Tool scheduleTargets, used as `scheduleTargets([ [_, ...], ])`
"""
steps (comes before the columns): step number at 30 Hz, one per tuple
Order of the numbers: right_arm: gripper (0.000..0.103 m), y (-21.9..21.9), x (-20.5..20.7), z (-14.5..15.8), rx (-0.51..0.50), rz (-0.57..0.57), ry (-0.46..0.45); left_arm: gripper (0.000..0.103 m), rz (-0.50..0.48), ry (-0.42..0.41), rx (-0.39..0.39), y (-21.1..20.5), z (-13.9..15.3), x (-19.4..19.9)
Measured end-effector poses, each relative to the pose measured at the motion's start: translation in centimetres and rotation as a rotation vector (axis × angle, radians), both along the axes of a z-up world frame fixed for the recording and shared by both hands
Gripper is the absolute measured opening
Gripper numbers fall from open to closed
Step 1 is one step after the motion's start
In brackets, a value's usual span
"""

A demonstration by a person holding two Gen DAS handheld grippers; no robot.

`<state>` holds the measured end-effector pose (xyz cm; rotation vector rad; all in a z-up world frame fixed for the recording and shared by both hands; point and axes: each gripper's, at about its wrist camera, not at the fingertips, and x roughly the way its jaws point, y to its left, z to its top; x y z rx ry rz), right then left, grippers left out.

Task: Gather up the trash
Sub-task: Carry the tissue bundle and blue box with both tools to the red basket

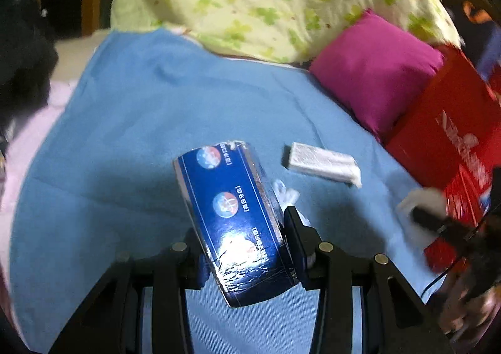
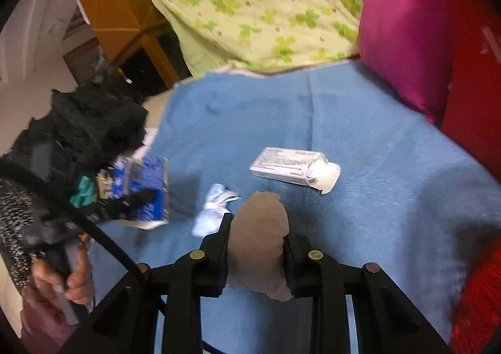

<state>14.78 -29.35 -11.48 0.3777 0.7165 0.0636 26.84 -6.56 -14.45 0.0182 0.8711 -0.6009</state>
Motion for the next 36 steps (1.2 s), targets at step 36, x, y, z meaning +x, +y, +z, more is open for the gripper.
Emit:
scheduleTargets([
  [36, 0.03, -5.2, -24.2, 13.9, -0.003, -0.149, -0.409, 0.044, 0.073, -0.469, 0.181, -8.3, 15.8, -23.9],
])
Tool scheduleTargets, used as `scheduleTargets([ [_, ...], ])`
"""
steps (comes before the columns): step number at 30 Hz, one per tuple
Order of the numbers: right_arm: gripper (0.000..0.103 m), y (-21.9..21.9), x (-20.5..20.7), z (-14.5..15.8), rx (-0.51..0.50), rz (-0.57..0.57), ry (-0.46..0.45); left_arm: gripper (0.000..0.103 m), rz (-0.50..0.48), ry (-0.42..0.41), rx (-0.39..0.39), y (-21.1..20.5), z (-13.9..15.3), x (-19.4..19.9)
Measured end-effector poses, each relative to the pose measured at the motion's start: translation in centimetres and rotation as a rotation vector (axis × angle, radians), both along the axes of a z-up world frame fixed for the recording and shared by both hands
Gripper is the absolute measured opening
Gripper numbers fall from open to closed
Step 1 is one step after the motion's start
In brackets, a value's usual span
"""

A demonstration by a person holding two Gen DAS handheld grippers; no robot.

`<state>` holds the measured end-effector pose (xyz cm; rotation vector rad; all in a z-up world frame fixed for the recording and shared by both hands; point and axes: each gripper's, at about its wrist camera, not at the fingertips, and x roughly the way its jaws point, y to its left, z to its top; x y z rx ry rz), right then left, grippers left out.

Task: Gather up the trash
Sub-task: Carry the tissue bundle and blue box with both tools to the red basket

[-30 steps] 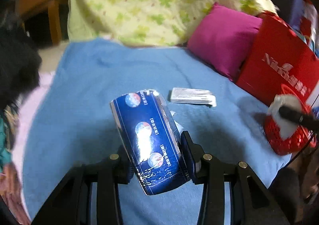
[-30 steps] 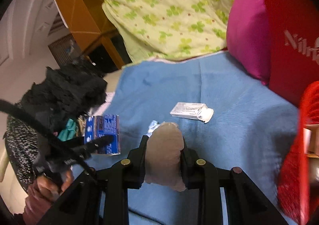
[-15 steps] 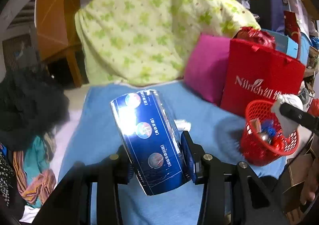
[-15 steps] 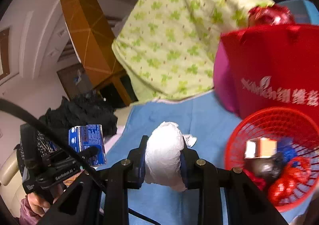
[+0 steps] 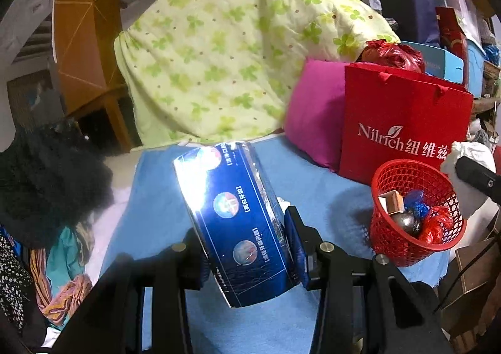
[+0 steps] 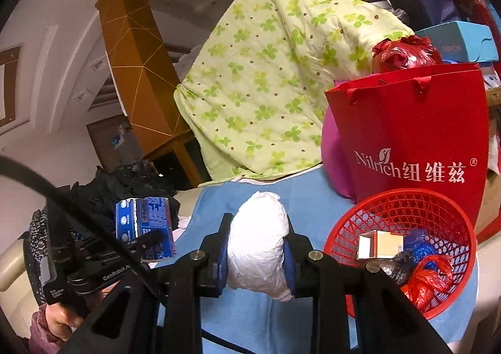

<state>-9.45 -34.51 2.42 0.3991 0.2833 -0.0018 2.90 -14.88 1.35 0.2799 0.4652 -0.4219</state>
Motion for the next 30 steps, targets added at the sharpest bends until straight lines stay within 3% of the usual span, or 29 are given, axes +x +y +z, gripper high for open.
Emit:
scheduleTargets([
  [30, 0.032, -6.9, -3.0, -2.1, 0.078, -0.098, -0.01, 0.045, -0.13, -0.026, 0.089, -9.2, -1.2, -2.5],
])
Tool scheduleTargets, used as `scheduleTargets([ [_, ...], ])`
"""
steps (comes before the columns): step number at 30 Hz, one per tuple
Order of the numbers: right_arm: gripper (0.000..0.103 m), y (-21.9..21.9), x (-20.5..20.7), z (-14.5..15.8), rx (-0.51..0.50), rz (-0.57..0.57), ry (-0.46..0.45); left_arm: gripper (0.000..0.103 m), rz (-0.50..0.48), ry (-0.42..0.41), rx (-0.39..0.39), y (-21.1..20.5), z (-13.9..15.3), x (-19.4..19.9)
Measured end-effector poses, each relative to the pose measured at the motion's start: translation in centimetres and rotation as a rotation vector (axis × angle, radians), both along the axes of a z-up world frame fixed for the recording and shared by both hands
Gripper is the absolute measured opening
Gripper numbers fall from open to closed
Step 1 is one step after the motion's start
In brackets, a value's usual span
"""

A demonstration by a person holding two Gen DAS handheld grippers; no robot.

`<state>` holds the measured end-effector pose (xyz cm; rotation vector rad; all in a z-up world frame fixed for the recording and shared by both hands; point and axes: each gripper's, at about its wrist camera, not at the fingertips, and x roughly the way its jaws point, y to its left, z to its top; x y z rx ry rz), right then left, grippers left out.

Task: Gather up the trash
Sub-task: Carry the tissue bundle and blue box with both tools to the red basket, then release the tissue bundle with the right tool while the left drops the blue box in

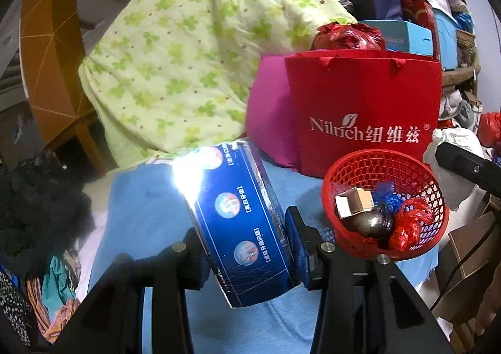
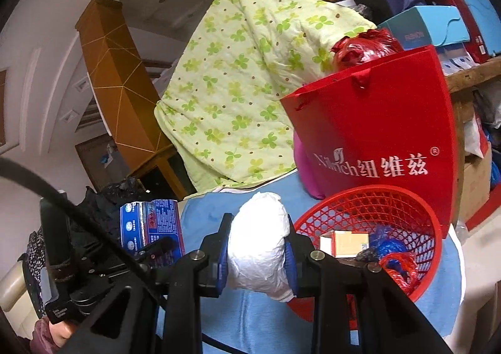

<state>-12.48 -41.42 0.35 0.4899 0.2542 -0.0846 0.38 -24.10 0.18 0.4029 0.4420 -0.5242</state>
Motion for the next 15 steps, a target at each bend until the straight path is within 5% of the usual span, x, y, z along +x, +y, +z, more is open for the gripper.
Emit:
scheduleTargets([
  [15, 0.032, -8.1, -0.1, -3.9, 0.162, -0.134, 0.087, 0.046, -0.328, 0.195, -0.118, -7.1, -0.8, 1.1],
])
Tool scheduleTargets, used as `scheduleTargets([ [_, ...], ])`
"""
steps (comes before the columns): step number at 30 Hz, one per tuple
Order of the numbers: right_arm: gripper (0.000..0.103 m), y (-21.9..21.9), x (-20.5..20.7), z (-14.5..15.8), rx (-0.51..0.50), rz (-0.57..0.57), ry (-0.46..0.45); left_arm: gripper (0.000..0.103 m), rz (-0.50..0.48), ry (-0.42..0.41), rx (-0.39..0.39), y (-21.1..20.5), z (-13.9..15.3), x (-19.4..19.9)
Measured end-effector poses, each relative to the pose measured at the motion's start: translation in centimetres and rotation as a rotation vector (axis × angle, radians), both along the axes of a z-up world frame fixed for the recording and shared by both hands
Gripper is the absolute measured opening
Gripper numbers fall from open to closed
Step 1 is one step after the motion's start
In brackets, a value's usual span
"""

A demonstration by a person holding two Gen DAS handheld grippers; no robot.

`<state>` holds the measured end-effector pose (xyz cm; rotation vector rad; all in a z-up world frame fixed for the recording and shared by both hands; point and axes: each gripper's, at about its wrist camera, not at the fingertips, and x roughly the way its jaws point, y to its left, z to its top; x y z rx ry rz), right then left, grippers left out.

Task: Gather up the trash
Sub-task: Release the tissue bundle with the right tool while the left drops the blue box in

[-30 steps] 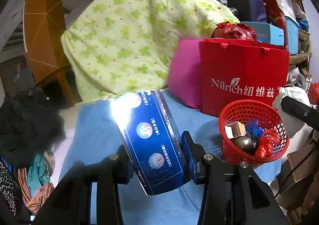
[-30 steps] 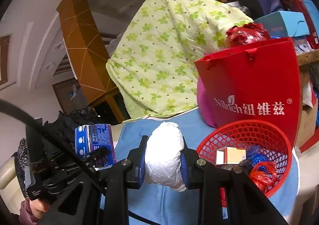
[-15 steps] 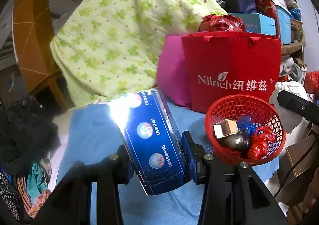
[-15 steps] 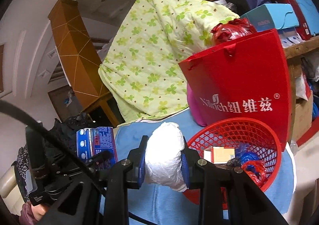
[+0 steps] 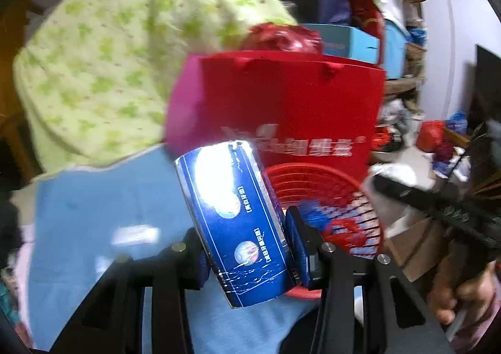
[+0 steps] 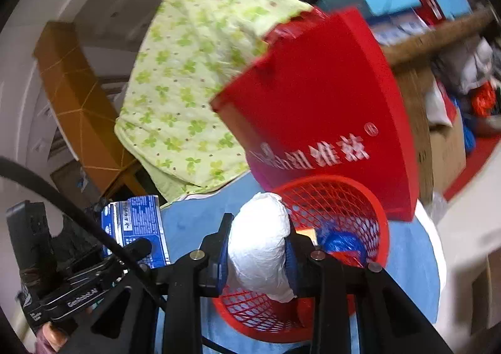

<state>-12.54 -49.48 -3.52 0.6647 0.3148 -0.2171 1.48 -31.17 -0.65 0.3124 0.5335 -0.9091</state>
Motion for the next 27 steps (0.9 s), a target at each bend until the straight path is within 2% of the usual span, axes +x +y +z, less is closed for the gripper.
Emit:
scheduleTargets([
  [3, 0.034, -1.4, 0.1, -1.6, 0.057, -0.02, 0.031, 0.048, -0.048, 0.03, 0.003, -1.9, -0.8, 0.2],
  [4, 0.04, -1.8, 0.1, -1.9, 0.07, -0.026, 0.04, 0.055, -0.067, 0.046, 0.008, -2.6, -1.3, 0.3],
  [5, 0.062, -2.1, 0.0, -2.3, 0.085, -0.035, 0.05, 0.065, -0.076, 0.056, 0.012, -3.0, -1.7, 0.4],
  [6, 0.075, -2.5, -0.2, -2.7, 0.104, -0.05, 0.049, 0.07, -0.081, 0.063, 0.014, -3.3, -2.1, 0.4],
  [7, 0.081, -2.6, -0.6, -2.9, 0.111, -0.06, 0.033, 0.072, -0.083, 0.067, 0.019, -3.5, -2.5, 0.4],
  [12, 0.081, -2.4, -1.8, -2.2, 0.067, -0.075, -0.006, 0.072, -0.059, 0.079, 0.035, -2.0, -3.8, 0.8],
  [17, 0.081, -0.4, -1.6, -0.4, 0.002, -0.033, -0.04, 0.072, 0.038, 0.098, 0.043, 3.1, -5.1, 2.6],
  [22, 0.081, 3.8, 0.4, 1.9, -0.075, 0.082, -0.081, 0.073, 0.237, 0.1, 0.102, 11.6, -8.3, 5.5],
  [27, 0.081, 8.9, 3.8, 3.5, -0.126, 0.223, -0.092, 0.073, 0.451, 0.128, 0.115, 19.6, -11.0, 8.3],
])
